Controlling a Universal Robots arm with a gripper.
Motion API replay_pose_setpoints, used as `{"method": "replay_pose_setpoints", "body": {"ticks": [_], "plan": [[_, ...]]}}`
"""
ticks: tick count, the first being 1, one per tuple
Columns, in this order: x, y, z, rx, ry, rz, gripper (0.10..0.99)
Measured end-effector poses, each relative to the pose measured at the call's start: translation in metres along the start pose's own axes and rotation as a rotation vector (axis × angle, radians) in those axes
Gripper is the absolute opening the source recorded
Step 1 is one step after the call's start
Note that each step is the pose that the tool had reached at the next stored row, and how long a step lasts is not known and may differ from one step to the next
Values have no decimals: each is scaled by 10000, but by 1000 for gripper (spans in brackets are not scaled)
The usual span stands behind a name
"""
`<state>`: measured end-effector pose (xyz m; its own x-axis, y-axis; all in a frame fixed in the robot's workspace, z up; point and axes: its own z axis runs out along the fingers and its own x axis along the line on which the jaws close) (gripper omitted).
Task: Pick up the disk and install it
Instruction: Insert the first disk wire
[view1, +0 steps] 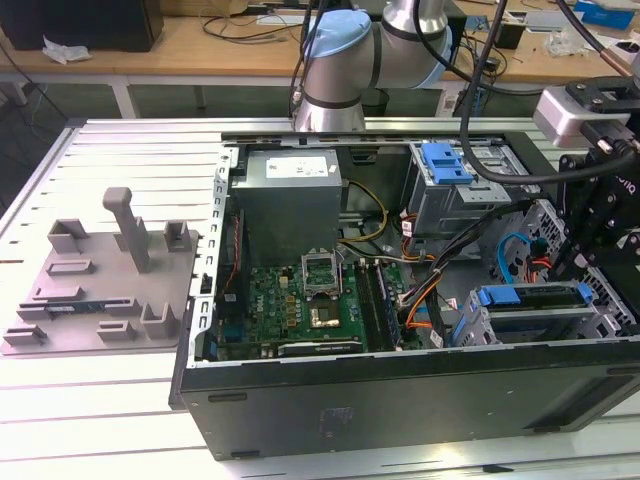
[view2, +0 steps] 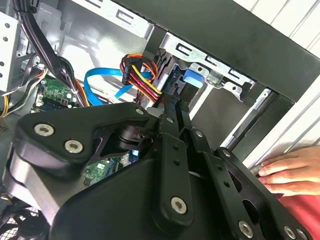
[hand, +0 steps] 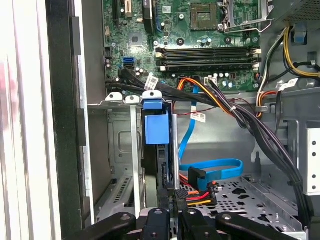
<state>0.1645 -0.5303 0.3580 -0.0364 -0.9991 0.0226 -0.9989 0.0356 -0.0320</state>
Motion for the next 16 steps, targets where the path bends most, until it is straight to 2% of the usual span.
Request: {"method": "replay_pose_setpoints", "body": {"ticks": [16], "plan": [[12, 1, 41, 0, -1, -7, 165]]}}
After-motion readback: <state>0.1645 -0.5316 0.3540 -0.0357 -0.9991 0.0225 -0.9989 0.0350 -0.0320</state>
